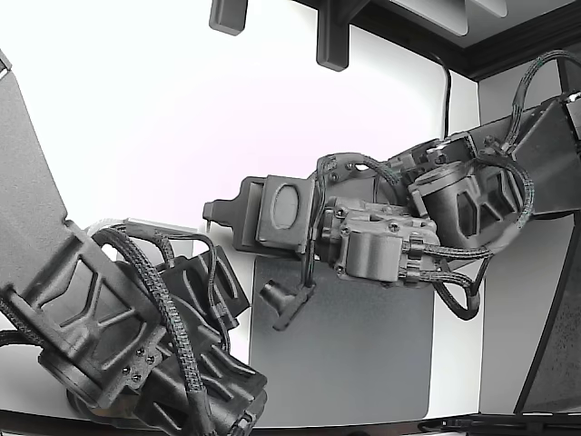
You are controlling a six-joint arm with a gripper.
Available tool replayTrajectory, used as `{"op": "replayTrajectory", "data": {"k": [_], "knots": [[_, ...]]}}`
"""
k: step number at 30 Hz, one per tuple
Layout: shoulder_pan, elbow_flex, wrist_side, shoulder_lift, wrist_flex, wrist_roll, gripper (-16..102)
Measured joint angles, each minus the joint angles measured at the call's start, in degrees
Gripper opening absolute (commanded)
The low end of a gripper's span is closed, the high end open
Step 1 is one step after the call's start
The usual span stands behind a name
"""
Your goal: Peel off protective film from adhesive tape.
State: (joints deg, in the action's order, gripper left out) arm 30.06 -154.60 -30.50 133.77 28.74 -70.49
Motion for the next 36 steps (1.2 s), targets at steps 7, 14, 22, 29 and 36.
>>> {"op": "replayTrajectory", "data": {"k": [7,14,22,29,36], "knots": [[0.18,0.0,-0.26,0.0,0.09,0.79,-11],[0.97,0.0,-0.88,-1.67,-0.09,1.32,-11],[1.58,0.0,-1.23,-1.76,-0.7,1.49,-11],[1.67,0.09,-1.23,-2.55,-1.49,1.58,-11],[1.67,0.62,-1.32,-3.6,-1.58,1.58,-11]]}}
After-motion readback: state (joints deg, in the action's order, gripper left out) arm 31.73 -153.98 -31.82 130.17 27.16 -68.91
